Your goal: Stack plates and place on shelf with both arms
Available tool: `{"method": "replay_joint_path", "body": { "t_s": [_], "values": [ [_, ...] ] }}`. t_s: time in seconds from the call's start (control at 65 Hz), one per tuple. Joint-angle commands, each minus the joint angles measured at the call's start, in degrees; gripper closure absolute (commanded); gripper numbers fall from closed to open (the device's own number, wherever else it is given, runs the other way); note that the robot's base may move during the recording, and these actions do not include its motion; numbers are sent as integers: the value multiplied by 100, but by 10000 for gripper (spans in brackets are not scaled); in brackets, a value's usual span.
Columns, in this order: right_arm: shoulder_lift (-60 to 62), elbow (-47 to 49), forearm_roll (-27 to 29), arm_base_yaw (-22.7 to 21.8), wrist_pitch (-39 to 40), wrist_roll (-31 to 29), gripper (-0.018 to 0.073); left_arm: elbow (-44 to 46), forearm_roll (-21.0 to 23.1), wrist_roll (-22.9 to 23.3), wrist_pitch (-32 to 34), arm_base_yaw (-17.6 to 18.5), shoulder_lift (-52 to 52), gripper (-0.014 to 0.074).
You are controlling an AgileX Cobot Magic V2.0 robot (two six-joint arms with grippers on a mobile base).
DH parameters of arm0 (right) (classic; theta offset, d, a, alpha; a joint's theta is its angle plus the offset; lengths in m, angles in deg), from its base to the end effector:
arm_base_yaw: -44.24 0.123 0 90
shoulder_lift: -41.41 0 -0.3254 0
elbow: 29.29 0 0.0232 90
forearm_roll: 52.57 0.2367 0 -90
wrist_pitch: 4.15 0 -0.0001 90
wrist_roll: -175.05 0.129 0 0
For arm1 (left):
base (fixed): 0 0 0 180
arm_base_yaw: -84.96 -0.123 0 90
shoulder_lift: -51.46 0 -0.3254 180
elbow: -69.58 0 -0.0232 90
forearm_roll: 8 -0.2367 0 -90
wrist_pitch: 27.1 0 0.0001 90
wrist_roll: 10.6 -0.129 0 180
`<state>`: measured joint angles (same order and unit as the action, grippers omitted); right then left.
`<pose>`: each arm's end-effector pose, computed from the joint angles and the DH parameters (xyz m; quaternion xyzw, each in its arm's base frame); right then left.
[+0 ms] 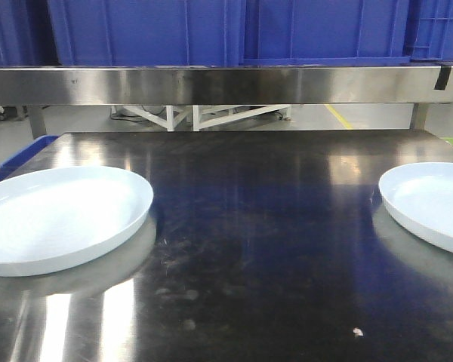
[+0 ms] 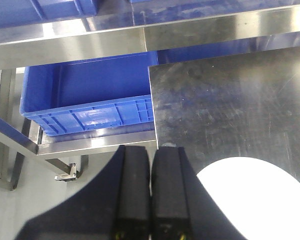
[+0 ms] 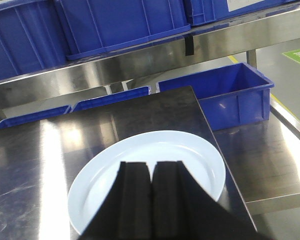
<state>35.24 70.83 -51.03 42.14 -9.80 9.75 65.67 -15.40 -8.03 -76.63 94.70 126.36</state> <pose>0.0400 -0.0011 0.1935 0.1134 0.7085 0.0866 0.6911 0.2425 -0.0288 0.4266 0.0724 0.8954 0.0155 0.4390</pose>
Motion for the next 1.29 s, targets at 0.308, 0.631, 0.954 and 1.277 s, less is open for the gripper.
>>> {"method": "replay_joint_path", "body": {
  "t_s": [0.308, 0.631, 0.954, 1.277],
  "values": [
    [106, 21, -64, -37, 1083, -35, 538, 209, -11, 15, 320, 48, -100, 513],
    [-94, 1286, -66, -32, 311, -14, 538, 209, -13, 15, 173, 48, -91, 513],
    [-2690, 3784, -544, -32, -1743, -383, 538, 209, -50, 15, 145, 48, -78, 513],
    [-4631, 4616, -554, -32, -1656, -383, 538, 209, -50, 15, 145, 48, -78, 513]
  ]
}}
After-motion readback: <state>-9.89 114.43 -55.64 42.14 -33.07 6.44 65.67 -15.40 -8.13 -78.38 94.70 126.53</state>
